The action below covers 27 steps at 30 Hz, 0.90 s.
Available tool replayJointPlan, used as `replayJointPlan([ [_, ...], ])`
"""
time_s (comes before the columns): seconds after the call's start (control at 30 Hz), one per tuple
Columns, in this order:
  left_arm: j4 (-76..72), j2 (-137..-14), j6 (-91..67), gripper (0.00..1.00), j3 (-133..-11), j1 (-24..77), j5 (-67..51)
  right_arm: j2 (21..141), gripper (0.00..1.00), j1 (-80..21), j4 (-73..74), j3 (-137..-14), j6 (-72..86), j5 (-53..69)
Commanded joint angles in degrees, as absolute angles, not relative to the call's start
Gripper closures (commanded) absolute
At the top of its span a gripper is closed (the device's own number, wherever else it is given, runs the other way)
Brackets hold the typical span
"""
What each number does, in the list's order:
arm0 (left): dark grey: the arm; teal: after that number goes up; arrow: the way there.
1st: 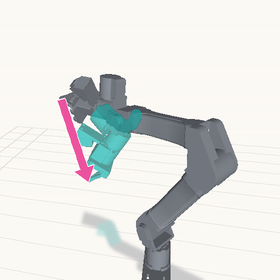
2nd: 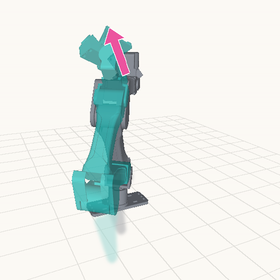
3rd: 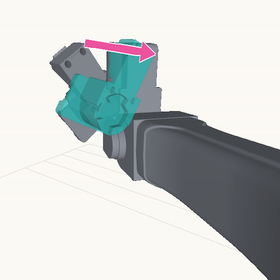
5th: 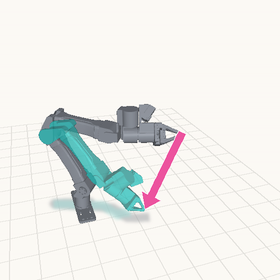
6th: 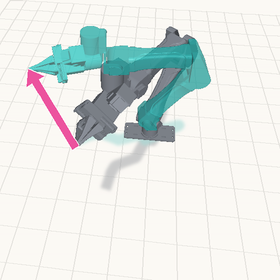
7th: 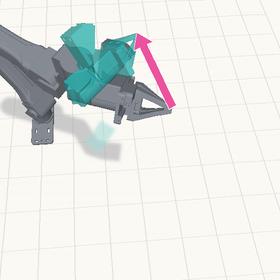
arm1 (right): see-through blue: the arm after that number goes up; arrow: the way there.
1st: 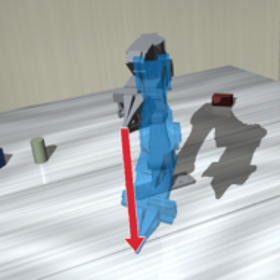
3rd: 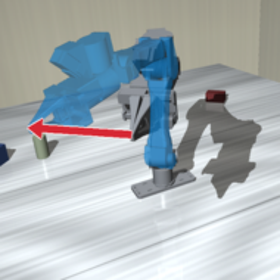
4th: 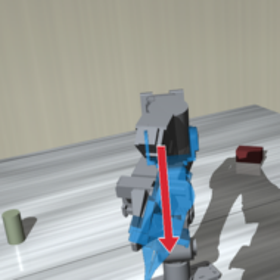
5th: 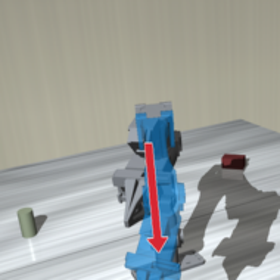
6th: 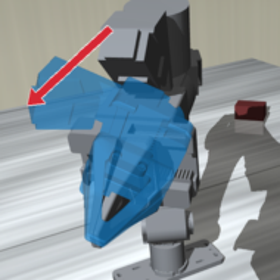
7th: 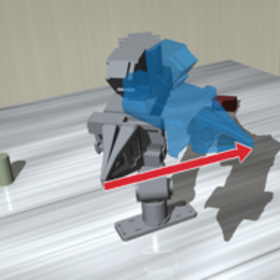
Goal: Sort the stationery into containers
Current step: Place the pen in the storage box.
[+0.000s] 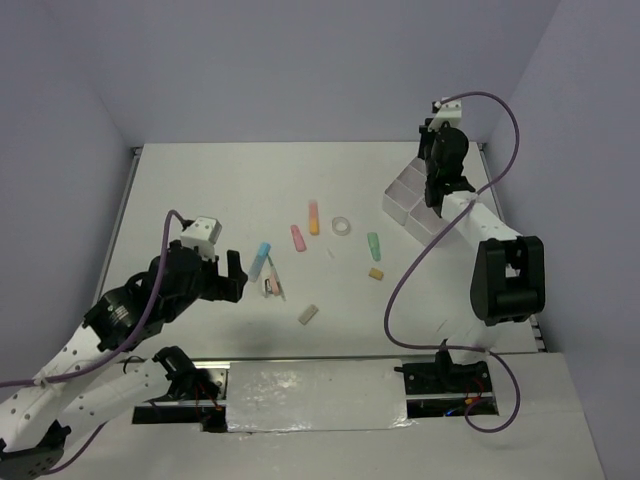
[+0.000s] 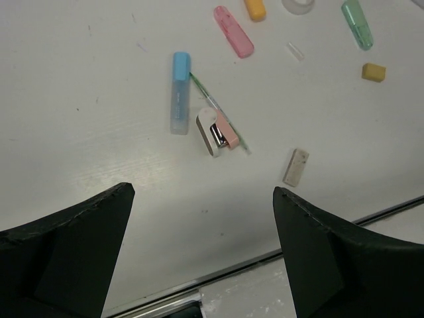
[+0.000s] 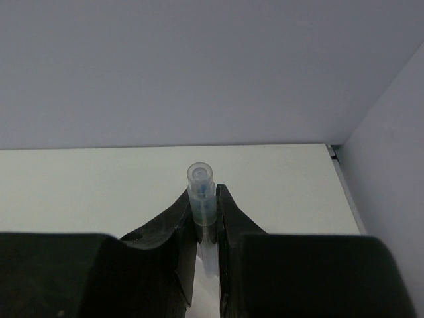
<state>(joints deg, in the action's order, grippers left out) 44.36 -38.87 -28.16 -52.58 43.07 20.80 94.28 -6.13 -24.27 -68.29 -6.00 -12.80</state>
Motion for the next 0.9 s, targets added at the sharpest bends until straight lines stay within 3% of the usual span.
replayJointPlan([
  [0.0,41.22,-35.86,-25.84,0.01,-53.26,43.15,21.79,95.36,1.0,-4.66,-27.86,-73.03,-8.0,-9.67],
  [0.4,40.52,-33.84,-26.1,0.0,-52.21,43.24,20.92,100.37,0.95,-2.02,-33.4,-69.09,-7.74,-8.53],
  [0.63,40.43,-33.49,-26.1,0.01,-52.21,43.15,20.57,102.57,0.86,-1.14,-34.1,-68.47,-7.03,-9.41],
  [0.73,40.25,-33.4,-25.84,0.01,-52.12,43.16,20.22,102.39,0.63,-1.05,-35.24,-66.98,-6.42,-8.7],
  [0.77,40.25,-33.4,-25.93,0.01,-52.12,43.15,20.21,102.22,0.45,-1.05,-35.33,-66.54,-6.24,-8.61],
  [0.87,40.34,-33.57,-25.93,0.01,-52.21,43.24,20.48,101.17,0.37,-0.97,-35.33,-65.92,-5.54,-8.35],
])
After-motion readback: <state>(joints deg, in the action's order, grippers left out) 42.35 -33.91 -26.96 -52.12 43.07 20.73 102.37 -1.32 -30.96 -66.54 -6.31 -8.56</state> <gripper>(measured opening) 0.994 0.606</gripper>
